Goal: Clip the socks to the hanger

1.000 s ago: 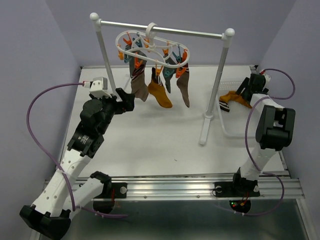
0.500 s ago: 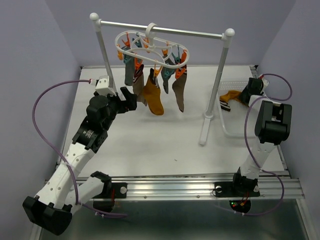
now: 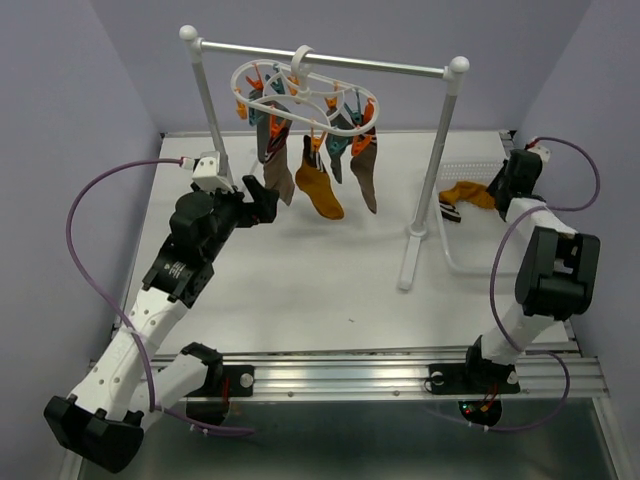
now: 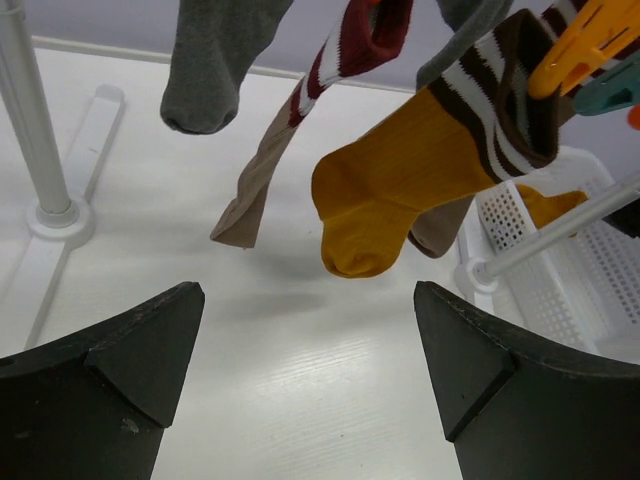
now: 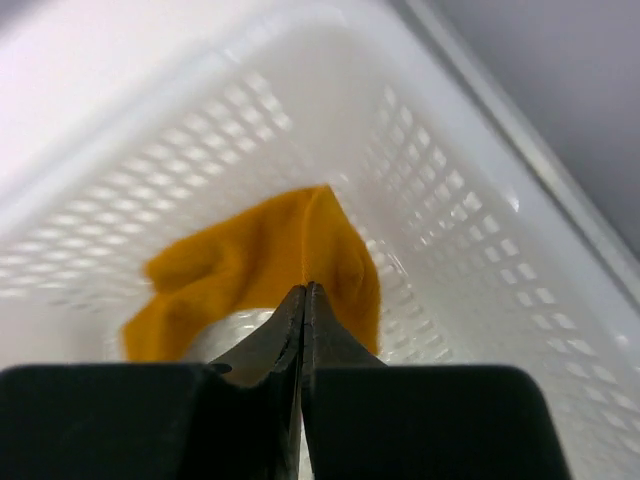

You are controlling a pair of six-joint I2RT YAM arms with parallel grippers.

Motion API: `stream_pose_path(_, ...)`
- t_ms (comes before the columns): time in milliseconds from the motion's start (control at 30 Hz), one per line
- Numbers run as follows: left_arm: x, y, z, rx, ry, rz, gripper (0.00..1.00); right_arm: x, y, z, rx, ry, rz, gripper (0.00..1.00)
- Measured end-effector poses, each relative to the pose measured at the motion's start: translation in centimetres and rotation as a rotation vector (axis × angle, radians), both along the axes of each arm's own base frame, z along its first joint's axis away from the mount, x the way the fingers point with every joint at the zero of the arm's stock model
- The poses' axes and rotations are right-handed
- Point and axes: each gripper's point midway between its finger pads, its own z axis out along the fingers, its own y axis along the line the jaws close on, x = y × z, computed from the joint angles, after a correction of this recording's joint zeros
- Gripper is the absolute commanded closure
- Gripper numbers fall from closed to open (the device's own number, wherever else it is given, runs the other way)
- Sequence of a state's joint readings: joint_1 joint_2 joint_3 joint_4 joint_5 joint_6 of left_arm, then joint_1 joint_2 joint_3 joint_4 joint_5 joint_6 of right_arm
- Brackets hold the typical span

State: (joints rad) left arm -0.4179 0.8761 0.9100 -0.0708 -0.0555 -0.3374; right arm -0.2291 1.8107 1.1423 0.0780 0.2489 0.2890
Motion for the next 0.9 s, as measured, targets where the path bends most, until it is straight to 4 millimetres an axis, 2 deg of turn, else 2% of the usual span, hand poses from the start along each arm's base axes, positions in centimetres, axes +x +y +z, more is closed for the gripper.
stream_pose_path(67, -0.2, -0.4, 0.5, -0.011, -0.015, -0.025, 0.01, -0.2, 0.6, 4.4, -0.015, -0.088, 0.037, 0.99)
stream_pose_path(133, -0.4, -0.8, 1.0, -0.023, -0.034, -0.051, 0.01, -0.5, 1.4, 9.9, -0.036, -0.206, 0.081, 0.99)
stream_pose_path(167, -0.4, -1.0, 1.2, -0.028, -0.041, -0.063, 0.01, -0.9, 1.9, 12.9, -0.048, -0.271, 0.106, 0.99)
stream_pose_path(233, -0.6, -1.6, 1.6, -0.037, -0.052, -0.094, 0.01, -1.8, 3.1, 17.6, -0.062, -0.378, 0.164, 0.99)
stream_pose_path(267, -0.7, -1.8, 1.6, -0.04, -0.059, -0.109, 0.01, -2.7, 3.9, 20.7, -0.076, -0.45, 0.197, 0.99)
stream_pose_path(300, -0.8, -2.1, 1.7, -0.043, -0.067, -0.127, 0.01, -3.3, 4.6, 22.5, -0.08, -0.492, 0.227, 0.99)
stream_pose_path(433, -1.6, -3.7, 0.9, -0.041, -0.075, -0.235, 0.01, -5.9, 8.5, 28.3, -0.068, -0.623, 0.411, 0.99)
stream_pose_path(567, -2.6, -6.0, 0.1, -0.039, -0.078, -0.361, 0.01, -8.1, 12.1, 32.2, -0.043, -0.703, 0.58, 0.99)
stream_pose_path(667, -3.0, -7.5, -0.1, -0.043, -0.086, -0.428, 0.01, -10.1, 14.7, 35.8, -0.034, -0.774, 0.713, 0.99)
stream_pose_path(767, -3.1, -8.7, -0.7, -0.068, -0.078, -0.473, 0.01, -12.7, 17.8, 40.5, -0.029, -0.866, 0.881, 0.99)
stream_pose_path(900, -3.0, -10.0, -2.2, -0.122, -0.028, -0.516, 0.01, -15.9, 21.0, 43.8, -0.011, -0.953, 1.068, 0.99)
